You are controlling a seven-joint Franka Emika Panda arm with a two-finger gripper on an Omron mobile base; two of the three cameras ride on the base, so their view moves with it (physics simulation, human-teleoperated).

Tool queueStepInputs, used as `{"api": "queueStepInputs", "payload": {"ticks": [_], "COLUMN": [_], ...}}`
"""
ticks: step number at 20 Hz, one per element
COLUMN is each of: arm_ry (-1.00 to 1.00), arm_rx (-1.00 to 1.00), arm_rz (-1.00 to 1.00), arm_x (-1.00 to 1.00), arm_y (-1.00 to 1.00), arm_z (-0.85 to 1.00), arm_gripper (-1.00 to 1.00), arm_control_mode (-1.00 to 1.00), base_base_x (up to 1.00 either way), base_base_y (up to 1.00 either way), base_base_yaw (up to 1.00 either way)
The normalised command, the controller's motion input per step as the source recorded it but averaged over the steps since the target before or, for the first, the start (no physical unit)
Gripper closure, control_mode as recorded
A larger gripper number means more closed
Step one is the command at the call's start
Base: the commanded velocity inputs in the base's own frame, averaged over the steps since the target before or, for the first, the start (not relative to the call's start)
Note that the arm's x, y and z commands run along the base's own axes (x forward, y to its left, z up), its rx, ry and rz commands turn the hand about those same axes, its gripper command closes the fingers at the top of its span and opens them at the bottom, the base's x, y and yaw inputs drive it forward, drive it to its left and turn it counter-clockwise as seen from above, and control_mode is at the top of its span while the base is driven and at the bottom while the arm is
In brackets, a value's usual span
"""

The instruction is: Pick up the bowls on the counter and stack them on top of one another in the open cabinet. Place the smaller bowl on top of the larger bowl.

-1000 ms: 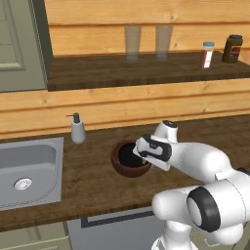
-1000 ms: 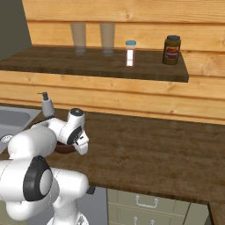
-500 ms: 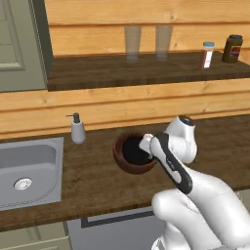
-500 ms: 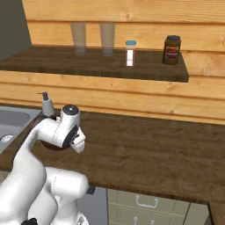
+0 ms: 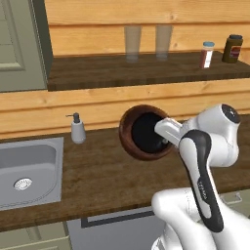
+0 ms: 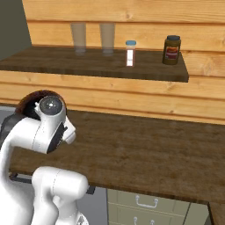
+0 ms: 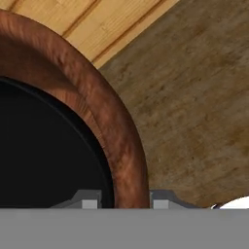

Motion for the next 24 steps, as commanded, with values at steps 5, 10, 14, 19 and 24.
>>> {"api": "queueStepInputs", "payload": {"ticks": [5, 10, 14, 19, 24], "arm_ry": [-0.23, -0.19, -0.15, -0.06, 0.05], "arm_rx": [0.02, 0.01, 0.01, 0.02, 0.00], "arm_rz": [0.00, -0.06, -0.15, -0.19, -0.16], "arm_x": [-0.57, 0.00, 0.45, 0.82, 1.00], "arm_y": [0.30, 0.44, 0.41, 0.44, 0.27], "arm_z": [1.00, 1.00, 1.00, 1.00, 0.59], "arm_gripper": [1.00, 1.00, 1.00, 1.00, 1.00], "arm_control_mode": [-1.00, -1.00, -1.00, -1.00, -1.00], "base_base_x": [0.00, 0.00, 0.00, 0.00, 0.00], "base_base_y": [0.00, 0.00, 0.00, 0.00, 0.00], "base_base_yaw": [0.00, 0.00, 0.00, 0.00, 0.00]}}
